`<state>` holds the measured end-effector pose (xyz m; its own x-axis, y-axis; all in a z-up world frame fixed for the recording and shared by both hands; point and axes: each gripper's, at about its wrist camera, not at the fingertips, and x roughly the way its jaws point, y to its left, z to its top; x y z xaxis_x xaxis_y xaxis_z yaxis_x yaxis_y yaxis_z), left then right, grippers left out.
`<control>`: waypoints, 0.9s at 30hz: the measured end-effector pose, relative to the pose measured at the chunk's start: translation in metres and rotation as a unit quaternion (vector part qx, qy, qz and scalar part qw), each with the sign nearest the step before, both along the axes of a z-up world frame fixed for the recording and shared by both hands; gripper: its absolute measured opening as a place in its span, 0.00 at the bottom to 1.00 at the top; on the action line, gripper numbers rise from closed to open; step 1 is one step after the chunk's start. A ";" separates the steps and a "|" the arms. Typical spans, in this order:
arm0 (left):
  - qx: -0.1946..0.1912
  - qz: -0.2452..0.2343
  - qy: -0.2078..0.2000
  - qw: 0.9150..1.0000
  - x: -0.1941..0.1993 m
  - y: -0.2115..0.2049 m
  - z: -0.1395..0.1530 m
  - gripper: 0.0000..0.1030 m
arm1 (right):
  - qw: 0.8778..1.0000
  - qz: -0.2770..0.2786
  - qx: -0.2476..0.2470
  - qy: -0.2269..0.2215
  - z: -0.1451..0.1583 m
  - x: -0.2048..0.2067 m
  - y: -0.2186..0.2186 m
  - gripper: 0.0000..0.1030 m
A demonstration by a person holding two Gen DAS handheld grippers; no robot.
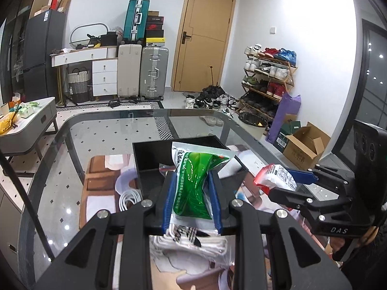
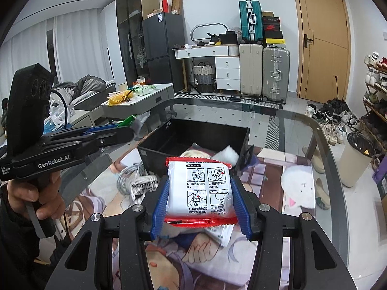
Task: Organize soft objects
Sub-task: 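Carry the green sachet in left tool while right tool carries the packet over the black box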
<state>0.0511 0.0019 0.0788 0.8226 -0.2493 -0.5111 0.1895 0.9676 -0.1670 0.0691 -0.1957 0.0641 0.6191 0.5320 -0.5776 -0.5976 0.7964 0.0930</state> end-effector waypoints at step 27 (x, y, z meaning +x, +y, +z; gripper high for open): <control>-0.016 0.032 0.014 0.999 0.060 0.015 -0.003 0.25 | 1.000 -0.006 -0.029 -0.006 0.017 0.072 0.040 0.49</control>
<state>0.1112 0.0166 0.0762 0.8233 -0.2127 -0.5262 0.1216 0.9717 -0.2025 0.1408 -0.1559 0.0807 0.6327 0.4902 -0.5995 -0.5885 0.8075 0.0392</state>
